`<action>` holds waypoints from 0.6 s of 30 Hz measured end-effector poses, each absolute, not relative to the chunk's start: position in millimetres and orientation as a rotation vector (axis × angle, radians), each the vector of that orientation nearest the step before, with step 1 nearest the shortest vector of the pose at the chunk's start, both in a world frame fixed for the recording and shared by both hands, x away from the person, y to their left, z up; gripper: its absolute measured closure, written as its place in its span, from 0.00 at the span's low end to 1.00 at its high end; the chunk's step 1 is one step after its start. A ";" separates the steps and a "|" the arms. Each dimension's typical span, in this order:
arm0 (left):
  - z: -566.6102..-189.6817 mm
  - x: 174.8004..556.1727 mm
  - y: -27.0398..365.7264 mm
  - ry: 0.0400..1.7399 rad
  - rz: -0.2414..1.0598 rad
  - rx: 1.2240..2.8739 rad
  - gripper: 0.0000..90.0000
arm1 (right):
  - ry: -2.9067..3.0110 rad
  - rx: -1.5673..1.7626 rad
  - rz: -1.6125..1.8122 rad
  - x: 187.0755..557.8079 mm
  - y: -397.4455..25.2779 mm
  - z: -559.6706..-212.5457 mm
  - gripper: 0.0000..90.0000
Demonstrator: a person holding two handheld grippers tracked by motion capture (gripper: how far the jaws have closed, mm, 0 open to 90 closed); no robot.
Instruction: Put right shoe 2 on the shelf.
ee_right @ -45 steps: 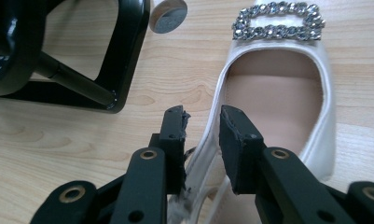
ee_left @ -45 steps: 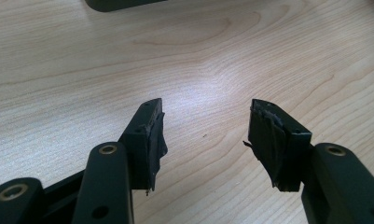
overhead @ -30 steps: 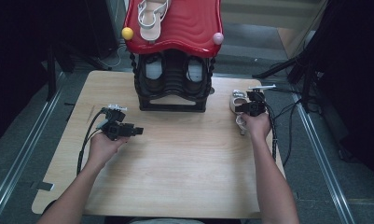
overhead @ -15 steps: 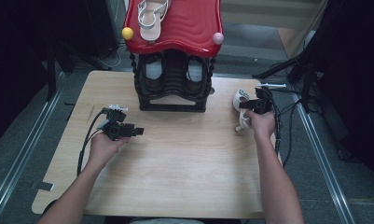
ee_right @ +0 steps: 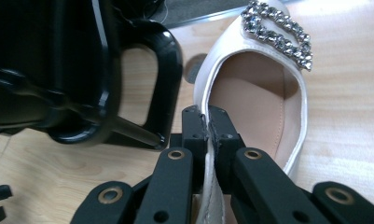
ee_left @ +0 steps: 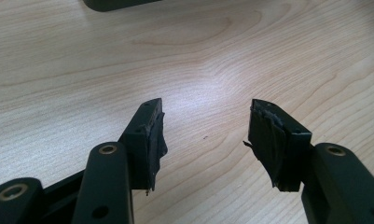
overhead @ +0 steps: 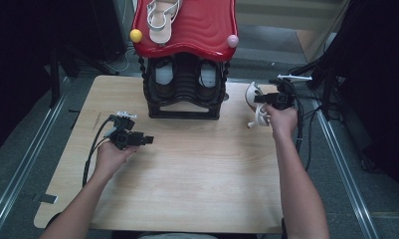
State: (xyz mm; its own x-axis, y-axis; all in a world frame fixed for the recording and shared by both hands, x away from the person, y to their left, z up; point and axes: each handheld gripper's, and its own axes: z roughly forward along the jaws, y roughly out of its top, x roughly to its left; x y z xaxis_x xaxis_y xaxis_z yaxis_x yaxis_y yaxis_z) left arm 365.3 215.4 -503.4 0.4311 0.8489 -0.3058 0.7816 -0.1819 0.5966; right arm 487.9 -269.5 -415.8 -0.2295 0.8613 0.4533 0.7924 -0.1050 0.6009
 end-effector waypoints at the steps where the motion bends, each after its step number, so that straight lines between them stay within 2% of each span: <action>1: -503.3 365.5 215.4 1.370 0.122 1.981 0.51 | 2.042 1.895 1.264 487.6 -267.3 -410.5 0.99; 18: -503.2 367.6 212.7 1.365 0.112 1.979 0.51 | 2.063 1.771 1.364 490.3 -246.1 -313.1 0.99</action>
State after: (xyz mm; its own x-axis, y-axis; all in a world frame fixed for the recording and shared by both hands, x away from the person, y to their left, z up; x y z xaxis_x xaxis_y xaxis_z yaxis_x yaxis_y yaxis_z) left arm 367.6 212.7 -503.2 0.4356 0.8438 -0.3135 0.7814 -0.1816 0.5971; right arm 490.3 -246.1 -313.1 -0.3185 0.8325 0.4534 0.7431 -0.0776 0.6646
